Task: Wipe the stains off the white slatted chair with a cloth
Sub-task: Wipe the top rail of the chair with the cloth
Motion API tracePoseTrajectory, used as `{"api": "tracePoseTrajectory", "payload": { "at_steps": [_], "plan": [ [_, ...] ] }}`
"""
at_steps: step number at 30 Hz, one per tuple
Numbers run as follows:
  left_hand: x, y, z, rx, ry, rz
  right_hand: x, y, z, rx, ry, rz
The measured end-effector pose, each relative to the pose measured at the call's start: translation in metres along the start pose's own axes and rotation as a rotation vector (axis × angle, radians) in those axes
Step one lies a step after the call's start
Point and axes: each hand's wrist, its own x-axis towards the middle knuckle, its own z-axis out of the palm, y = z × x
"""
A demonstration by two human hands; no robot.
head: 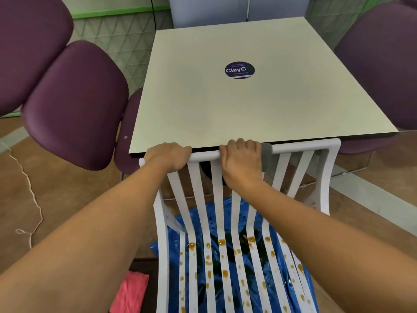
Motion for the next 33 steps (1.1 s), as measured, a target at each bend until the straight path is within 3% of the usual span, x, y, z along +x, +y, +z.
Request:
{"api": "tracePoseTrajectory", "payload": {
  "at_steps": [4,8,16,21,26,33],
  "plan": [
    [0.001,-0.004,0.001,-0.03,0.001,-0.001,-0.003,-0.028,0.002,0.051,-0.018,-0.089],
    [0.004,-0.008,0.001,-0.03,-0.006,0.028,-0.005,0.009,-0.001,0.037,-0.026,-0.226],
    [0.005,-0.008,0.004,-0.038,0.028,0.036,-0.007,0.129,-0.012,-0.053,-0.014,-0.155],
    [0.005,-0.006,0.003,-0.042,0.006,0.05,-0.012,0.174,-0.015,-0.098,0.096,-0.026],
    [0.007,-0.004,0.005,-0.005,-0.039,0.065,-0.009,0.14,-0.016,-0.09,0.043,0.009],
    [0.009,-0.006,0.006,-0.011,-0.038,0.052,0.002,0.002,-0.009,0.064,-0.14,-0.254]
  ]
}}
